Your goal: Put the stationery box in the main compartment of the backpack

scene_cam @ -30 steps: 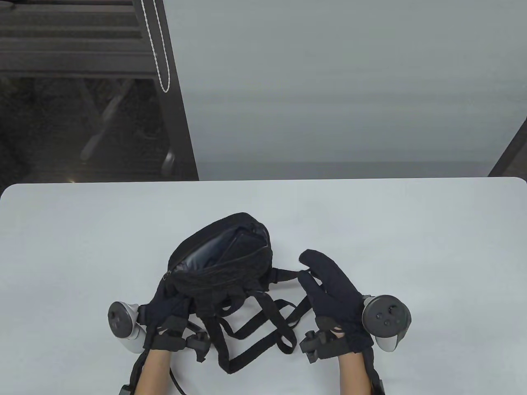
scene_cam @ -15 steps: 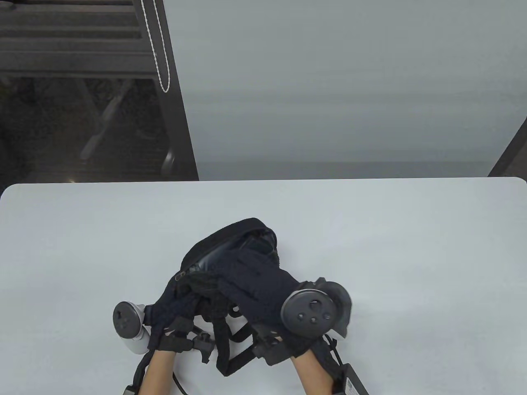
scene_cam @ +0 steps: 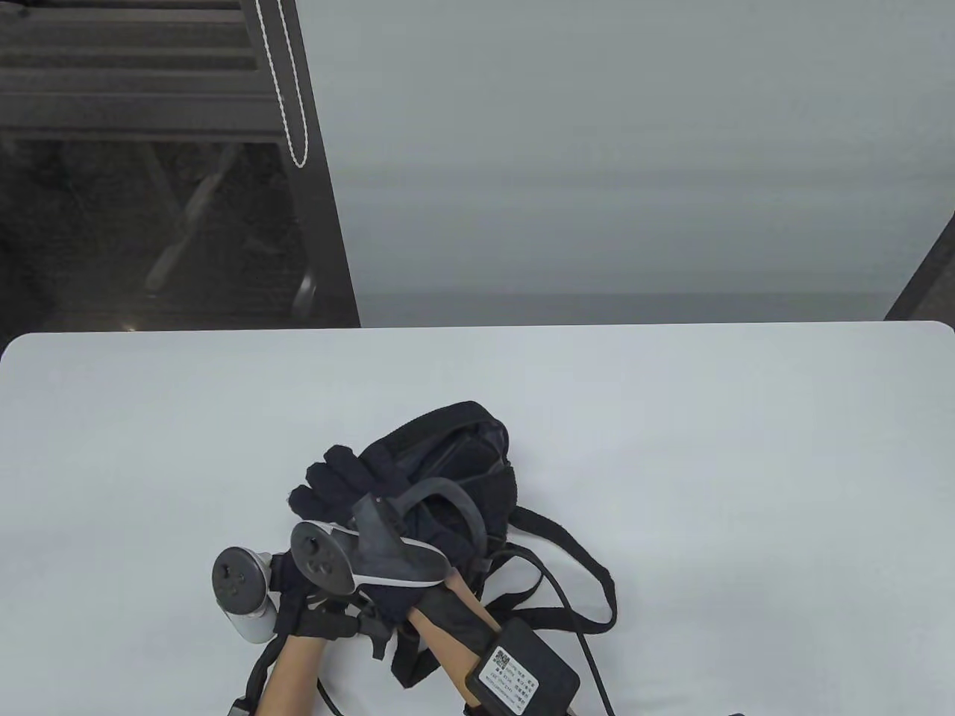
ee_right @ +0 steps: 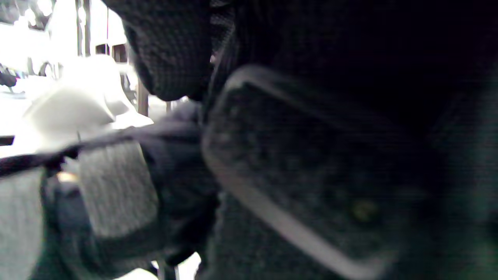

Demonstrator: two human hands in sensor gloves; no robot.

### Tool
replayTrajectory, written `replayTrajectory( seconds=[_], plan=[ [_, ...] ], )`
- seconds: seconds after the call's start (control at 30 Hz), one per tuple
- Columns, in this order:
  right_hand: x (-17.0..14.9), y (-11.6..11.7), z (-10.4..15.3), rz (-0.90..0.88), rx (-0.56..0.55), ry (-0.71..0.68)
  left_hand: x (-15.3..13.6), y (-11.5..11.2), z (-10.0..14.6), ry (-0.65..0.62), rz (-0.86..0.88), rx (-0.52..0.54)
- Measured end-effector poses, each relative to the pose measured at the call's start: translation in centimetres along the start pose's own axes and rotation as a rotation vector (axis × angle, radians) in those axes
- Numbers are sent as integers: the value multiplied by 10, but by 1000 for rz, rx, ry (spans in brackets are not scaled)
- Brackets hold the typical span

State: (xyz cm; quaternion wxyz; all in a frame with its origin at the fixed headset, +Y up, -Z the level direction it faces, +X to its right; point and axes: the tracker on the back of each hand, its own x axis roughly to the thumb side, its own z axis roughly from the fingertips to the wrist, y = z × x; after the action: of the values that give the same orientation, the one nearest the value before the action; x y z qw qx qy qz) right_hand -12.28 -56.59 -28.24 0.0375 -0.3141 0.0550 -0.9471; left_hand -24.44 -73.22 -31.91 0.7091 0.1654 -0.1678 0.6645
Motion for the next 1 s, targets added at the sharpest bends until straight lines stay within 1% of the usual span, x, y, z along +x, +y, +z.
replayTrajectory(
  seconds=[0.1, 0.23, 0.37, 0.53, 0.67, 0.87, 1.0],
  plan=[
    [0, 5, -1, 35, -63, 17, 0, -1, 0, 6, -2, -8],
    [-3, 5, 1, 3, -129, 4, 1, -2, 0, 7, -6, -13],
    [-8, 3, 9, -32, -201, -27, 3, -3, 0, -11, -15, -22],
    [-12, 3, 19, -35, -313, -32, 6, -6, 0, -27, -29, -33],
    [-19, 1, 23, -155, -371, -23, 6, -6, 0, -32, -29, -29],
    [-42, -13, 32, -362, -475, 59, 9, -8, 0, -55, -32, -51],
    [-55, -16, 39, -412, -530, 117, 11, -12, 0, -78, -61, -73]
  ],
)
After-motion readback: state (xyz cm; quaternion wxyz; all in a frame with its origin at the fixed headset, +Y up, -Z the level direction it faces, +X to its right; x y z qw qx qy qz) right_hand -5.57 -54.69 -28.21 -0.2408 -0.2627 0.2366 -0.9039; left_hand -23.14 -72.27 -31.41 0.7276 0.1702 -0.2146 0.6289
